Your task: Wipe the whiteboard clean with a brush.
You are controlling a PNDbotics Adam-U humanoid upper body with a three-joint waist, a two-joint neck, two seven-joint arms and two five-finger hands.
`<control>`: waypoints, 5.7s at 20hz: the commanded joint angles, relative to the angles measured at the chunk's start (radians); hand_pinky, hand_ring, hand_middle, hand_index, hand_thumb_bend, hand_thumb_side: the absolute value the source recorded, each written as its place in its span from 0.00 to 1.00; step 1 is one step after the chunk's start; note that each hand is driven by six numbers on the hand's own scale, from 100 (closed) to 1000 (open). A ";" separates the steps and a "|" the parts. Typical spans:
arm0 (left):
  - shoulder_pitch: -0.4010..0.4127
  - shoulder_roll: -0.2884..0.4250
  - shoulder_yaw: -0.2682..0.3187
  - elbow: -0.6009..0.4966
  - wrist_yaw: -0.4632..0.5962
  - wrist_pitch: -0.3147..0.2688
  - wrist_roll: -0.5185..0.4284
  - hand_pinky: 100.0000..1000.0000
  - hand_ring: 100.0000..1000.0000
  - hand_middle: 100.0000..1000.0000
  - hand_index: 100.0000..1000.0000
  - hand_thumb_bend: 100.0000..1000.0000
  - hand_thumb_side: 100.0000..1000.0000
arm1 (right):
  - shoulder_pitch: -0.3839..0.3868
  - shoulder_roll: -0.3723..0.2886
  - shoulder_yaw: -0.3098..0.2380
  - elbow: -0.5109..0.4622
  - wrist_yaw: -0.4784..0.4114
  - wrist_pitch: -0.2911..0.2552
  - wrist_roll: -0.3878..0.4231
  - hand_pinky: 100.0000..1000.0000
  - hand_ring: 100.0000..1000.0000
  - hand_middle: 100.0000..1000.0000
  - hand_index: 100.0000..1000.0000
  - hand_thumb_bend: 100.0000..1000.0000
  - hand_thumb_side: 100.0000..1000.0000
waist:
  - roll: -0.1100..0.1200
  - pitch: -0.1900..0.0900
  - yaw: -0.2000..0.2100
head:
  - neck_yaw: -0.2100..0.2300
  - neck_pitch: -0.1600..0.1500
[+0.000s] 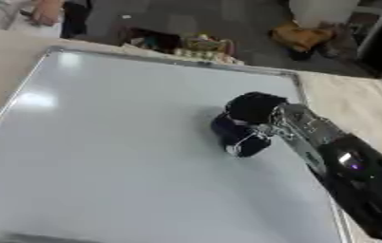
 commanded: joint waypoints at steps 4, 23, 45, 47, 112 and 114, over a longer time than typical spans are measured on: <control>-0.010 0.013 0.002 -0.015 -0.001 0.003 -0.001 0.66 0.55 0.56 0.73 0.18 0.96 | 0.004 -0.032 0.031 -0.085 -0.045 -0.023 0.030 0.69 0.71 0.21 0.33 0.00 0.58 | 0.006 -0.019 0.002 | -0.002 -0.013; -0.011 0.013 0.001 -0.015 -0.001 0.001 -0.006 0.66 0.55 0.56 0.73 0.18 0.97 | 0.006 -0.037 0.024 -0.099 -0.041 -0.003 0.047 0.69 0.71 0.22 0.32 0.00 0.56 | 0.007 -0.017 0.002 | -0.001 -0.018; -0.012 0.012 -0.001 -0.011 0.001 0.004 -0.025 0.65 0.55 0.56 0.73 0.17 0.98 | -0.012 -0.005 -0.019 0.061 -0.007 0.001 0.001 0.67 0.64 0.12 0.13 0.00 0.42 | 0.011 -0.011 0.005 | 0.000 -0.023; -0.011 0.011 -0.002 -0.011 0.000 0.005 -0.027 0.65 0.55 0.56 0.73 0.17 0.98 | -0.018 0.000 -0.029 0.089 -0.005 0.009 -0.003 0.67 0.64 0.12 0.13 0.00 0.42 | 0.011 -0.010 0.005 | 0.000 -0.025; -0.014 0.014 -0.007 -0.012 0.003 0.017 -0.036 0.65 0.57 0.57 0.73 0.17 0.98 | 0.031 -0.057 0.079 -0.186 -0.335 0.033 0.256 0.60 0.58 0.08 0.10 0.00 0.29 | 0.006 -0.032 -0.002 | 0.012 -0.014; -0.014 0.014 -0.007 -0.012 0.003 0.017 -0.037 0.65 0.57 0.57 0.73 0.17 0.98 | 0.029 -0.060 0.083 -0.210 -0.351 0.039 0.273 0.60 0.58 0.08 0.10 0.00 0.29 | 0.005 -0.032 -0.002 | 0.012 -0.015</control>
